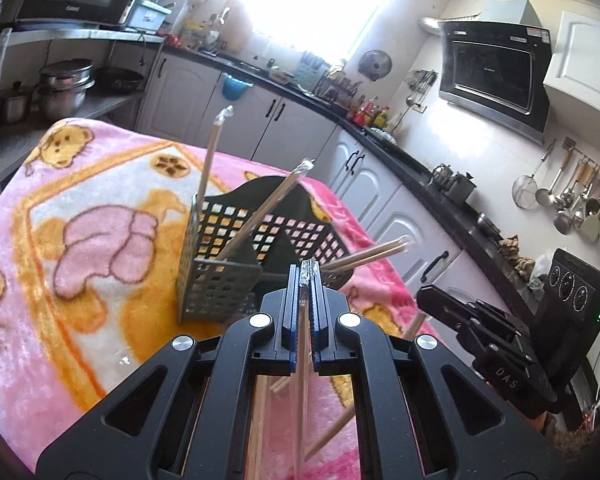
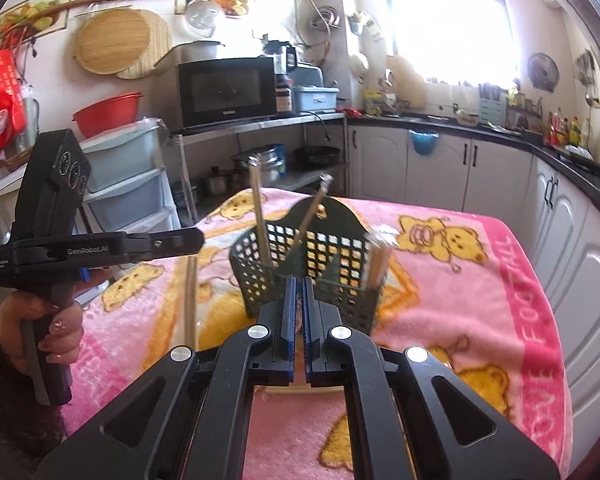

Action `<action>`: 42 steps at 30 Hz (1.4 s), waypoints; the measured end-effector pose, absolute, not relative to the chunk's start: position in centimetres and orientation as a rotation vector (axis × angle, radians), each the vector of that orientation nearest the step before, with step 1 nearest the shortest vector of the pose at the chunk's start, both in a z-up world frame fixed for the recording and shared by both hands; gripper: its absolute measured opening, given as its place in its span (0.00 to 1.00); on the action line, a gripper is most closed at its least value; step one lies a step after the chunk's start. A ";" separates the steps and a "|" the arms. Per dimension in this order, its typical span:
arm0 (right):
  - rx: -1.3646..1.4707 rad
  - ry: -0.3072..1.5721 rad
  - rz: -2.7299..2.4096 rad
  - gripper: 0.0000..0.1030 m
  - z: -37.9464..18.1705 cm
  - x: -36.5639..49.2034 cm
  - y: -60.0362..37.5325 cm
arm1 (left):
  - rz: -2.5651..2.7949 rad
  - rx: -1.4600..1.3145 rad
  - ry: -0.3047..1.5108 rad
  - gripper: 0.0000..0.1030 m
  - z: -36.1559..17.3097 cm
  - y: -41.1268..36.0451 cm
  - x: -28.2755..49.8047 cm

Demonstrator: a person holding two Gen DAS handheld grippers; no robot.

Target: Organize utensils

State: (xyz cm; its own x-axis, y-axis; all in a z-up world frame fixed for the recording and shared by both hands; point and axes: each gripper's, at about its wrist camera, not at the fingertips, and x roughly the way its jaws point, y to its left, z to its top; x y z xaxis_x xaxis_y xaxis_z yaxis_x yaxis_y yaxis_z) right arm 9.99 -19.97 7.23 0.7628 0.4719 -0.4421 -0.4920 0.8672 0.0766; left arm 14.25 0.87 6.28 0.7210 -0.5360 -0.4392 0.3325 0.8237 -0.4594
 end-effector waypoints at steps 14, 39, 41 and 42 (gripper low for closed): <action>-0.062 0.423 0.566 0.03 9.7 9.9 -18.6 | -0.543 -0.327 0.533 0.02 9.2 -0.2 14.1; -0.039 0.276 0.546 0.03 15.0 11.2 -19.4 | -0.579 -0.310 0.393 0.02 15.6 -1.0 15.9; -0.037 0.264 0.542 0.03 15.5 11.4 -19.6 | -0.581 -0.308 0.381 0.02 16.1 -1.0 16.0; -0.033 0.257 0.541 0.03 15.8 11.6 -19.7 | -0.583 -0.306 0.377 0.02 16.3 -1.1 16.1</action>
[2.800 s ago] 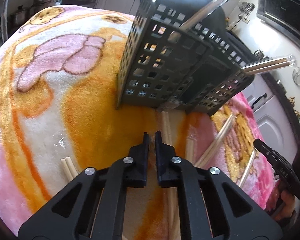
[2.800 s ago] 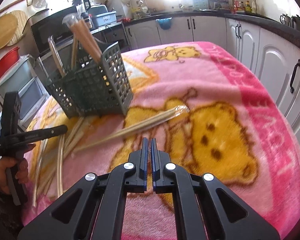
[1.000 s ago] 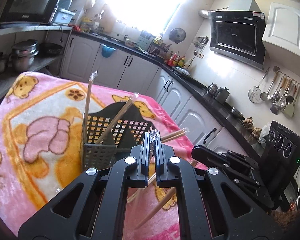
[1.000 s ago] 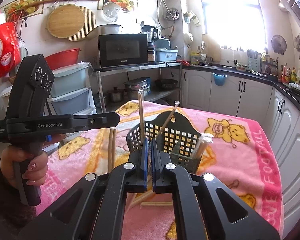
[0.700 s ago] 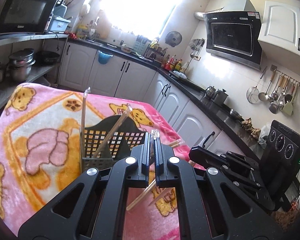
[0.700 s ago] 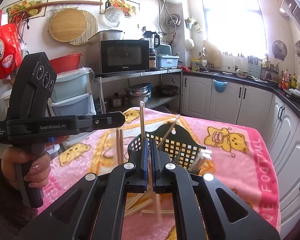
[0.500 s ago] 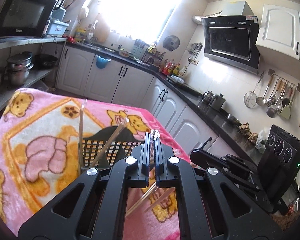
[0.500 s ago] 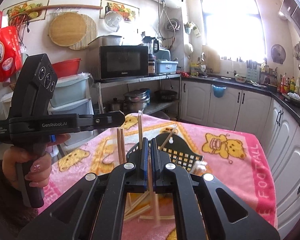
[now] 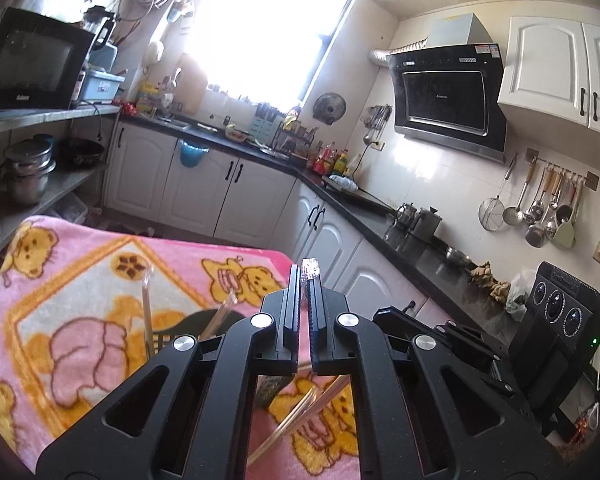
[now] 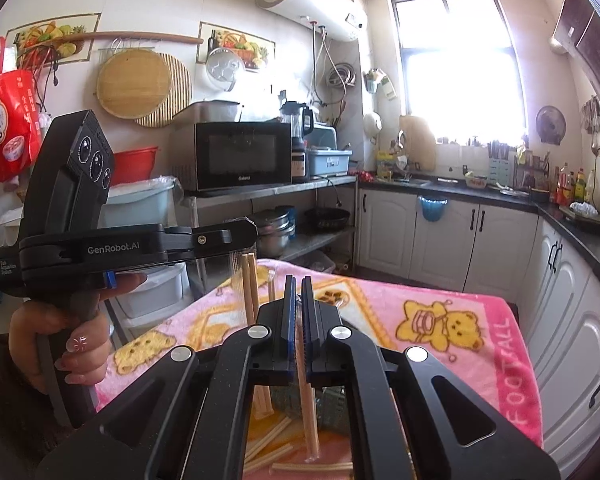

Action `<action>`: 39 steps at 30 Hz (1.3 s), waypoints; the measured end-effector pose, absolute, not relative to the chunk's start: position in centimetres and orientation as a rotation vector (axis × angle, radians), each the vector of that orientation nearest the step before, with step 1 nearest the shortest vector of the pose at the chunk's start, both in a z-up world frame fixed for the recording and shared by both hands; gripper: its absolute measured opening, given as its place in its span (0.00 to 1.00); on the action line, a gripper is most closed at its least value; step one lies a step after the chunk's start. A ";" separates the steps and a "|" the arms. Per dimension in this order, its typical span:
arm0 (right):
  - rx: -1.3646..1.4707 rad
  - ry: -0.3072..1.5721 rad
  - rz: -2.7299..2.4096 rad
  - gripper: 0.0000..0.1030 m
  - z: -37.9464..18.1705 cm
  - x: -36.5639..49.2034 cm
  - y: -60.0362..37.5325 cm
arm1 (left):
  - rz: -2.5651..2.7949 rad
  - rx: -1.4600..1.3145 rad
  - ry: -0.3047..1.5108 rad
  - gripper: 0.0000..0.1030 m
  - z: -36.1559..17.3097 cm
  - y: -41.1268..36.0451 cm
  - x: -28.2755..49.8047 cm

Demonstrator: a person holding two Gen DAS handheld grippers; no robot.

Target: Organize utensils

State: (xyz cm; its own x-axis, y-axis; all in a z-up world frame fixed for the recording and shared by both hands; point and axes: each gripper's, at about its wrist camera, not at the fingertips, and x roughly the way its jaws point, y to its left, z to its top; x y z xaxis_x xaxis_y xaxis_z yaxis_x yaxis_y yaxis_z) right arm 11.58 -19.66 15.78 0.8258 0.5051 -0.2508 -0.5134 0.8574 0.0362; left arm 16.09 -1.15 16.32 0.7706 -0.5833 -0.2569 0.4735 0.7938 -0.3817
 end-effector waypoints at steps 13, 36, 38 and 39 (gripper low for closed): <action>-0.005 0.155 0.546 0.03 19.7 12.7 -20.2 | -0.564 -0.295 0.320 0.02 19.3 -1.7 18.3; 0.023 0.105 0.484 0.03 22.0 17.9 -21.4 | -0.548 -0.339 0.319 0.02 19.0 -1.4 22.2; 0.030 0.115 0.480 0.03 21.5 18.4 -21.5 | -0.548 -0.333 0.325 0.02 18.6 -1.6 22.4; 0.030 0.123 0.478 0.03 21.3 18.5 -21.5 | -0.544 -0.327 0.325 0.02 18.4 -1.8 22.5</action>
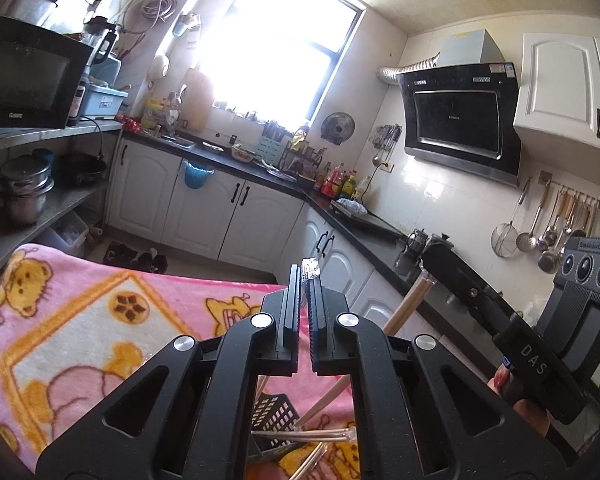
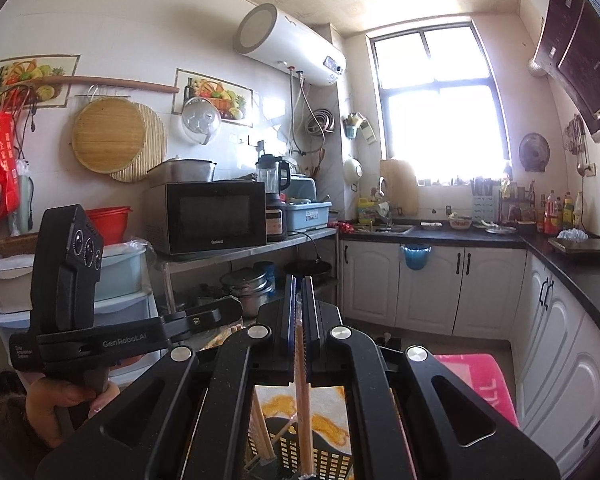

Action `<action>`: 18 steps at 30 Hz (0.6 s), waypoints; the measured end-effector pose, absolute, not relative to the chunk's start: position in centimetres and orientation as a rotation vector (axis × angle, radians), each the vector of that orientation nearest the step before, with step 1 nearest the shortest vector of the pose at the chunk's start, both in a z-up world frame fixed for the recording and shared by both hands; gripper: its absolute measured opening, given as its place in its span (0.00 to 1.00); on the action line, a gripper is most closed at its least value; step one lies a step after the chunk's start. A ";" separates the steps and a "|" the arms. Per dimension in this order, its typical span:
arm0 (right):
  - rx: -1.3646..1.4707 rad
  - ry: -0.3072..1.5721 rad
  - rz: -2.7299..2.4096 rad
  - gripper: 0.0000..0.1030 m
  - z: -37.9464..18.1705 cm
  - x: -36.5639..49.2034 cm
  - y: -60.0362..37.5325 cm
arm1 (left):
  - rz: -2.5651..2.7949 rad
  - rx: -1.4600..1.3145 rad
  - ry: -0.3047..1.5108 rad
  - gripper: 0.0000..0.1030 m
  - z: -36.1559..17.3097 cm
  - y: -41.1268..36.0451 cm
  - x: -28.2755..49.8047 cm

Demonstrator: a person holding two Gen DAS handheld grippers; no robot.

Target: Organize utensils

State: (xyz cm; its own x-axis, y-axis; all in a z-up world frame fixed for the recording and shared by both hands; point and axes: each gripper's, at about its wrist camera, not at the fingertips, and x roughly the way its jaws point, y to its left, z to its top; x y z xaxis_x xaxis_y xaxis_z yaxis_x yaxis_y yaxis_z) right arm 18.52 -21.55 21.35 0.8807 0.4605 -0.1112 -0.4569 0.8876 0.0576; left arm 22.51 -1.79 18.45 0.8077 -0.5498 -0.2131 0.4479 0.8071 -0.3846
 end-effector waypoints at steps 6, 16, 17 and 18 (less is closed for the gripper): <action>0.040 0.143 0.475 0.03 20.1 19.3 -21.6 | -0.542 -0.327 0.349 0.02 17.3 -2.2 23.1; 0.064 0.191 0.471 0.03 17.5 20.3 -21.5 | -0.538 -0.336 0.385 0.02 14.9 -2.5 23.9; 0.068 0.200 0.471 0.03 17.2 20.5 -21.5 | -0.537 -0.337 0.389 0.02 14.7 -2.6 23.9; 0.069 0.206 0.470 0.03 17.0 20.6 -21.4 | -0.537 -0.338 0.394 0.02 14.5 -2.6 24.0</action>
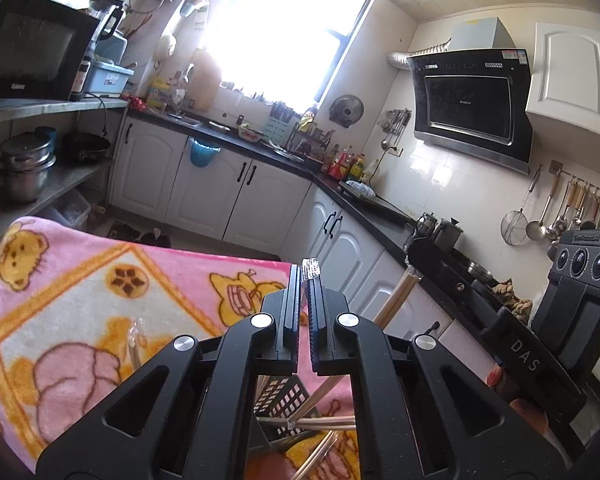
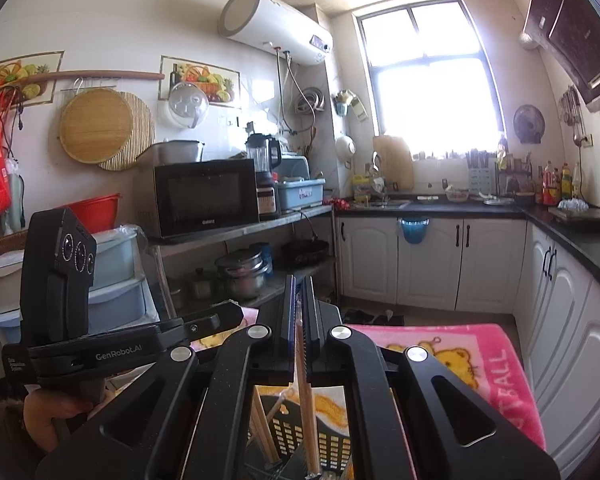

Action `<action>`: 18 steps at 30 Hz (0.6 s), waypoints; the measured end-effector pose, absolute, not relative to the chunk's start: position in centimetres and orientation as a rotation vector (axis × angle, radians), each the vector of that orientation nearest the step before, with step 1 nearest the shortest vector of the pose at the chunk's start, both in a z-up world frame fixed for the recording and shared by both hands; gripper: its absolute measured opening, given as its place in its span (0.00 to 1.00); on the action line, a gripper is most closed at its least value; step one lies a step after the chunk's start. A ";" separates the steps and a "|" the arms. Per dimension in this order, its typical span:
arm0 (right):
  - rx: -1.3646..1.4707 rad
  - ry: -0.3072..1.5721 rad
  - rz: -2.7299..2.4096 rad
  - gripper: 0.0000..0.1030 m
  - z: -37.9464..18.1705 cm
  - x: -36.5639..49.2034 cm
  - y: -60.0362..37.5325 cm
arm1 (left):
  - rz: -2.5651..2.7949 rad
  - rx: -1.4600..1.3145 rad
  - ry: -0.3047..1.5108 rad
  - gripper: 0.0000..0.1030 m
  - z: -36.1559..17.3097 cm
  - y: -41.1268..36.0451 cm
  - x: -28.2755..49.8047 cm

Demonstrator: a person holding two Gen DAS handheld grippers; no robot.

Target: Organize utensils

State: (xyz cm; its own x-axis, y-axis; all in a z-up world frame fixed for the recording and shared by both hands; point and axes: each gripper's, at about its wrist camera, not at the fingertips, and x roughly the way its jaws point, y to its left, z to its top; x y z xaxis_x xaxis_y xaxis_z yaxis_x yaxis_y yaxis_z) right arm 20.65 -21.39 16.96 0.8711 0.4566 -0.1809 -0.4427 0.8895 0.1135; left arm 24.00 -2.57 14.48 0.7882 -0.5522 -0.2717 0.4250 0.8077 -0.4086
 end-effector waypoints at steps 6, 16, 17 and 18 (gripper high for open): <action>0.073 0.236 0.471 0.03 15.7 21.2 -21.0 | -0.529 -0.337 0.423 0.02 13.2 -2.6 24.2; 0.082 0.272 0.475 0.03 14.3 21.5 -20.5 | -0.524 -0.338 0.448 0.02 11.7 -2.8 24.1; 0.082 0.274 0.475 0.03 14.2 21.5 -20.5 | -0.524 -0.338 0.450 0.02 11.6 -2.9 24.1; 0.083 0.277 0.475 0.03 14.1 21.5 -20.6 | -0.523 -0.337 0.451 0.02 11.5 -2.9 24.1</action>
State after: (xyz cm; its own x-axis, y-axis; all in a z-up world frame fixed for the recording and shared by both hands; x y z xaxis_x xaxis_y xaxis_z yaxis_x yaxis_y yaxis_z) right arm 21.51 -20.56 14.06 0.8528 0.4618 -0.2437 -0.4395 0.8868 0.1427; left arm 24.07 -2.88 11.51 0.7729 -0.5454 -0.3244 0.4006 0.8158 -0.4171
